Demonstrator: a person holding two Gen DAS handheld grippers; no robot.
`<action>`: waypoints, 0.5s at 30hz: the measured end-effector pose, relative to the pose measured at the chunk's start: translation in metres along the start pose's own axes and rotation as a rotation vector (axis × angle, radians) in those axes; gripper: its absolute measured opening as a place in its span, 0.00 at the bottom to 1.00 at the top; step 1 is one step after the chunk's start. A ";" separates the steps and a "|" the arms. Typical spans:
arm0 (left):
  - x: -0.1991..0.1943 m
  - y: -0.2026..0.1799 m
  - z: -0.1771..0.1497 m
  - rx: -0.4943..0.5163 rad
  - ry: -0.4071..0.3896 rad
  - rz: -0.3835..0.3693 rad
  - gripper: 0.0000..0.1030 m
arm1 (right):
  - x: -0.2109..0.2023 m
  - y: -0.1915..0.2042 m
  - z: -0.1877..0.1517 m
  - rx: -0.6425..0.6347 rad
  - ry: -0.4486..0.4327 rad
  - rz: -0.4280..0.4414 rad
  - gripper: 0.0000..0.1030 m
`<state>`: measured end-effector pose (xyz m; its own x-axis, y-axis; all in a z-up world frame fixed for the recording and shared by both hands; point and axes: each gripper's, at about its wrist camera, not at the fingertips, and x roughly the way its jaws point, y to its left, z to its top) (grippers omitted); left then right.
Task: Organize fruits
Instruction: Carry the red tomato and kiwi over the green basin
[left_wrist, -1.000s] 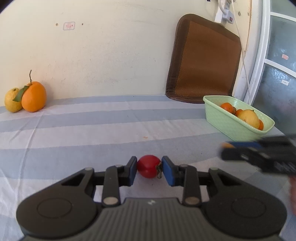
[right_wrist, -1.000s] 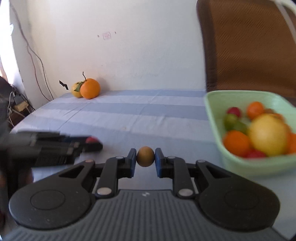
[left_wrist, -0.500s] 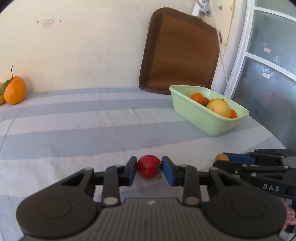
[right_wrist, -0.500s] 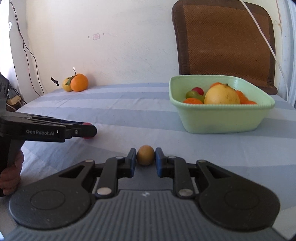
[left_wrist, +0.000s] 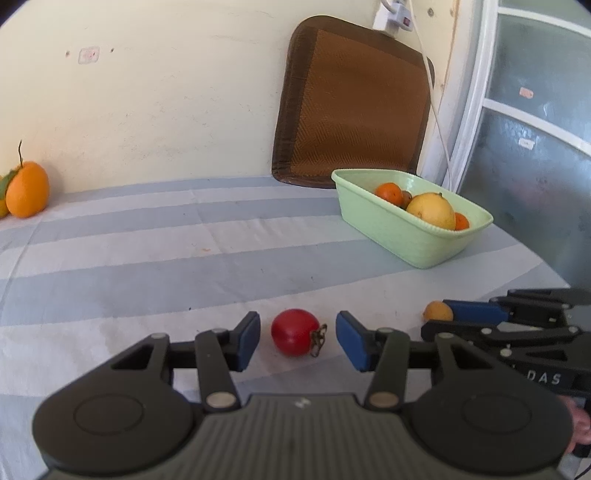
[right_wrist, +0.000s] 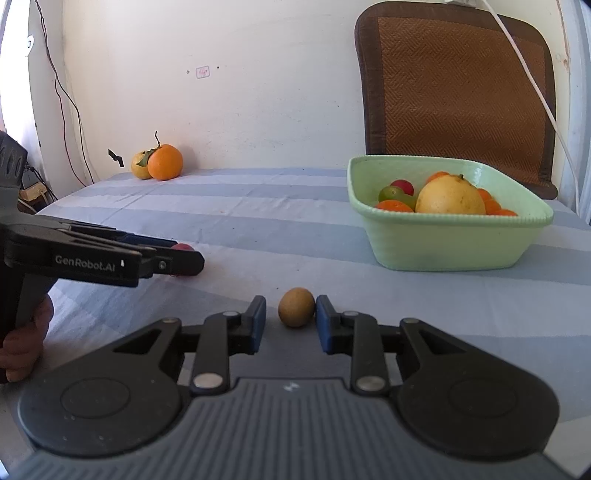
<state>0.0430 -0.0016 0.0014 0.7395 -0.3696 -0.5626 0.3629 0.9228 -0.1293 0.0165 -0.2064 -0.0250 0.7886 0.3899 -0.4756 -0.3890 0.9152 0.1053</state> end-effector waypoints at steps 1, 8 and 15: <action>0.000 -0.002 0.000 0.013 0.000 0.005 0.45 | -0.001 0.001 0.000 -0.001 -0.003 0.000 0.31; 0.003 -0.009 -0.001 0.056 0.016 0.016 0.29 | 0.001 0.004 0.000 -0.022 0.005 -0.022 0.23; 0.003 -0.023 0.035 0.032 -0.014 -0.093 0.29 | -0.009 -0.003 0.002 0.001 -0.070 -0.006 0.23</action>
<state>0.0568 -0.0276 0.0309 0.7095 -0.4555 -0.5377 0.4483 0.8805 -0.1544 0.0113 -0.2121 -0.0186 0.8223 0.3906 -0.4139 -0.3838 0.9176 0.1034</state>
